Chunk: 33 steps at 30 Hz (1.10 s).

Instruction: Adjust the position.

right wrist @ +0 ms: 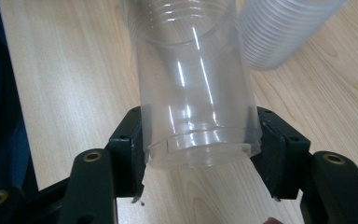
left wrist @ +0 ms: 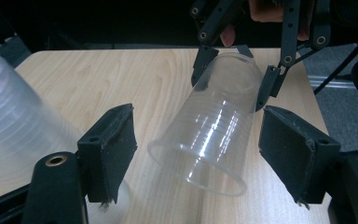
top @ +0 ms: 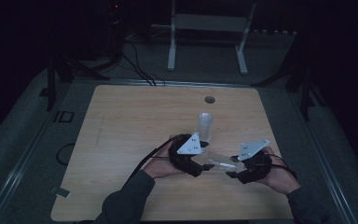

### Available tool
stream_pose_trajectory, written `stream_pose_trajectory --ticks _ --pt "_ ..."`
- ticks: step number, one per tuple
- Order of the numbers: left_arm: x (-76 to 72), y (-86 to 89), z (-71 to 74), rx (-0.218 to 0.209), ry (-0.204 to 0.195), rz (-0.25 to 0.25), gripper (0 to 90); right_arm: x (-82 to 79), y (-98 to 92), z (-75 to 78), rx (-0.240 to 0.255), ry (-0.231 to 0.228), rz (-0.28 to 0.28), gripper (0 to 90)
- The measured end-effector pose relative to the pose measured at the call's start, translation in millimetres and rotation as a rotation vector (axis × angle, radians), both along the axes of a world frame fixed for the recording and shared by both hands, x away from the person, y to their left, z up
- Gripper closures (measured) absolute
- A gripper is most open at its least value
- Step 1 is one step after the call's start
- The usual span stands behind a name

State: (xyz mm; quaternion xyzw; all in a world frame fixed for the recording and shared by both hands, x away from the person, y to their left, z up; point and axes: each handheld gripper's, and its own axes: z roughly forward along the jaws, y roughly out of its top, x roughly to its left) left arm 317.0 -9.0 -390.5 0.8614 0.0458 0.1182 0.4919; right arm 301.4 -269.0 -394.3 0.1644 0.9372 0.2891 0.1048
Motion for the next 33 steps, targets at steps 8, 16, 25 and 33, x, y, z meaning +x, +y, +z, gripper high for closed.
stream_pose_trajectory --ticks 8,16,25,33 --pt "5.3 4.7 0.8 -0.014 0.013 0.033 26.9 -0.1 -9.1 -2.1 0.027 -0.010 -0.047 41.9" --pt "8.0 7.9 0.2 -0.030 0.018 0.067 26.8 -0.6 -14.2 -2.7 0.055 -0.024 -0.100 41.9" --pt "9.7 11.3 -2.1 -0.041 0.024 0.097 26.8 -3.3 -16.5 -1.6 0.098 -0.056 -0.141 42.0" --pt "11.6 14.8 -2.6 -0.053 0.033 0.112 26.8 -3.4 -19.9 -3.9 0.133 -0.071 -0.177 42.0"
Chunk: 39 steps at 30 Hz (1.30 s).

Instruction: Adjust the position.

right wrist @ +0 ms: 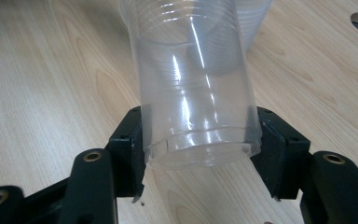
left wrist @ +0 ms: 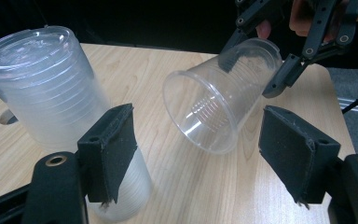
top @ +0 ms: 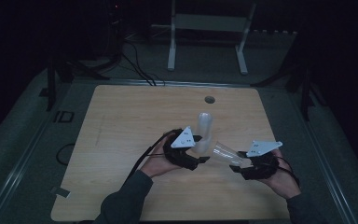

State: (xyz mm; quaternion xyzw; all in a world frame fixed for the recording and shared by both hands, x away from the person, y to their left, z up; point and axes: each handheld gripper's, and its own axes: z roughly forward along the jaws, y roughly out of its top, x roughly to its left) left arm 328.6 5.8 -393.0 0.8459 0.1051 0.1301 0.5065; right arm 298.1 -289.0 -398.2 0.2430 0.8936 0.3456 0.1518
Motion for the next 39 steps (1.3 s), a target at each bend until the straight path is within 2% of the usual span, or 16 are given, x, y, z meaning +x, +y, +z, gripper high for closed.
stream_pose_trajectory --ticks 17,39 --pt "-0.4 1.1 -3.3 0.002 0.007 0.014 26.8 -2.2 -4.6 -4.0 0.071 -0.025 -0.046 42.0" --pt "-1.0 0.7 -5.5 0.002 0.005 0.021 26.8 -4.5 -8.5 -6.9 0.141 -0.047 -0.080 42.0"
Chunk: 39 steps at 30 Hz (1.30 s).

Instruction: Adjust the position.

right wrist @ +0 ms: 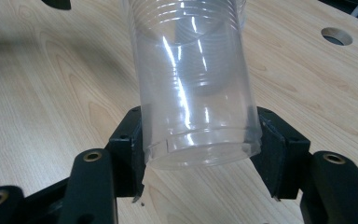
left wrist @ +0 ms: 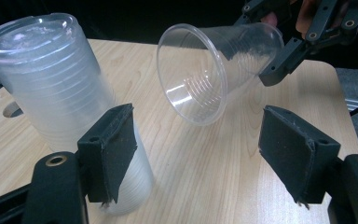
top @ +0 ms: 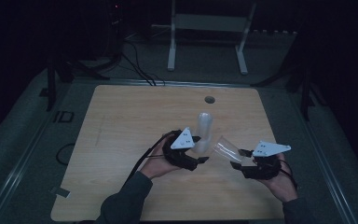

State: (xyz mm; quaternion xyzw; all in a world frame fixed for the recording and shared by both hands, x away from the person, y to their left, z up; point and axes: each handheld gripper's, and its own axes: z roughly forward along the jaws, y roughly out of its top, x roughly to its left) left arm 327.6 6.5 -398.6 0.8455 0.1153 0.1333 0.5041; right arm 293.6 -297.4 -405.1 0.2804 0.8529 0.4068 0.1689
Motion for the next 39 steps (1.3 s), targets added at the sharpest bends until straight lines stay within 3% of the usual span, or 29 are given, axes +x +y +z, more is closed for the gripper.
stream_pose_trajectory --ticks 39 --pt "-0.3 -1.2 -3.0 -0.009 0.007 0.005 26.8 -0.9 0.6 1.3 0.155 -0.053 -0.027 42.0"
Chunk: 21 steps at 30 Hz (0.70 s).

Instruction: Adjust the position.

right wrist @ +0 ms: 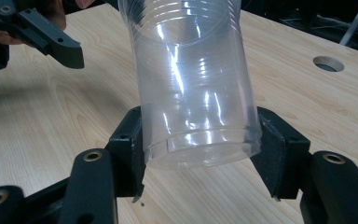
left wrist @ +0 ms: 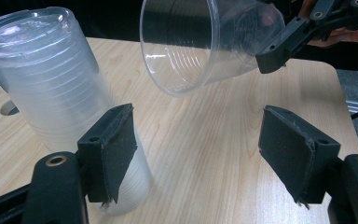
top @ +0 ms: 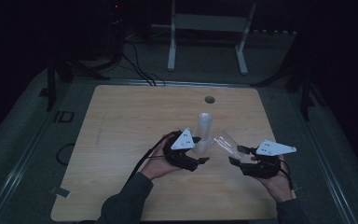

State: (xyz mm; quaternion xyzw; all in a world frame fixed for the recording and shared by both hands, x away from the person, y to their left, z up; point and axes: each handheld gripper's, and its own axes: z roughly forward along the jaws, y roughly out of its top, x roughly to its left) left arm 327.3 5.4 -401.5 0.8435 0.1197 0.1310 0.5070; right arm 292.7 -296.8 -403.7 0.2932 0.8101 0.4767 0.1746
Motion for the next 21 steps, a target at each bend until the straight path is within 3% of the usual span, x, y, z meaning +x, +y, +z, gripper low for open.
stream_pose_trajectory --ticks 21 --pt "-0.4 -1.0 -0.7 -0.001 0.001 0.001 26.8 1.1 -0.4 -0.8 0.081 -0.012 -0.007 42.0"
